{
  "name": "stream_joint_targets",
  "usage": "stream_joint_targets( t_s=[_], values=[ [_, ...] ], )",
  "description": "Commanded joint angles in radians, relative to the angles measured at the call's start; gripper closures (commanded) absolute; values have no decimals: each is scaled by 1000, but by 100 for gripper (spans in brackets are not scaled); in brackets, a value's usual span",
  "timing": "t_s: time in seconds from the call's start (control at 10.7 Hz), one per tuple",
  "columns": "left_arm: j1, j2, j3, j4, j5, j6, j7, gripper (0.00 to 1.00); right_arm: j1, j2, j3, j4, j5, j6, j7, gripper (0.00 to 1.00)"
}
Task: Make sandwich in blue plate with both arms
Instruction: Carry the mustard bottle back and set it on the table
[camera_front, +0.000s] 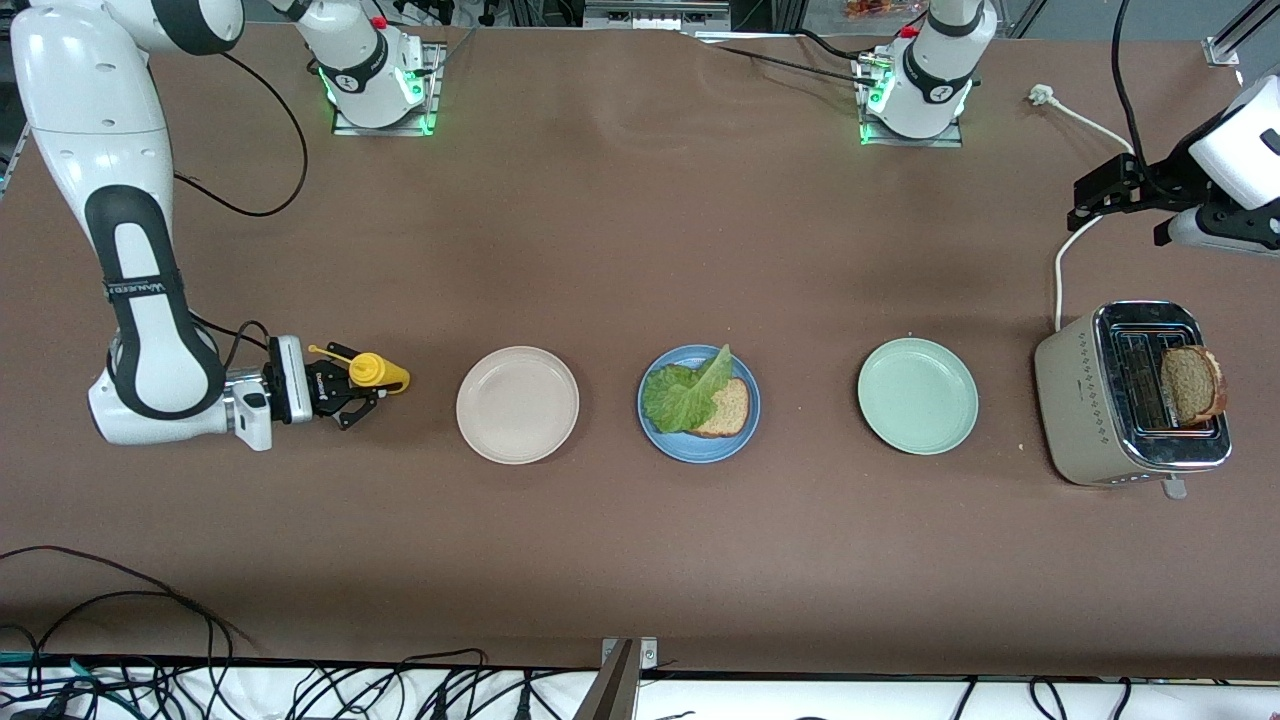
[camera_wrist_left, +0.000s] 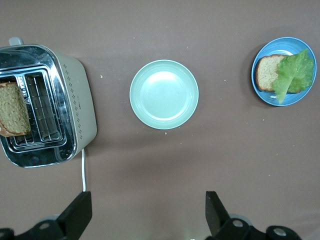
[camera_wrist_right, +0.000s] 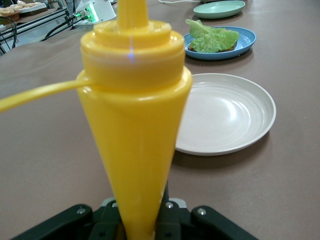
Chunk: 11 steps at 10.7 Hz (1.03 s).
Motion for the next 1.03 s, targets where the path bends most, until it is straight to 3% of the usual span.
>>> stream_joint_targets(
  t_s=[0.0, 0.37, 0.47, 0.56, 0.65, 0.94],
  values=[
    [4, -6, -5, 2, 5, -10, 1, 0, -23, 66, 20, 52, 32, 20, -68, 100],
    [3, -6, -5, 2, 5, -10, 1, 0, -24, 135, 20, 115, 46, 30, -110, 97],
    [3, -6, -3, 2, 5, -10, 1, 0, -24, 135, 20, 113, 51, 31, -107, 76],
    [4, -6, -5, 2, 5, -10, 1, 0, -24, 138, 19, 113, 59, 31, -110, 12],
    [3, -6, -3, 2, 6, -10, 1, 0, -26, 140, 17, 113, 59, 31, -108, 0],
    [6, -5, 0, 5, 6, -5, -11, 0, -37, 138, 10, 115, 57, 33, -90, 0]
  ],
)
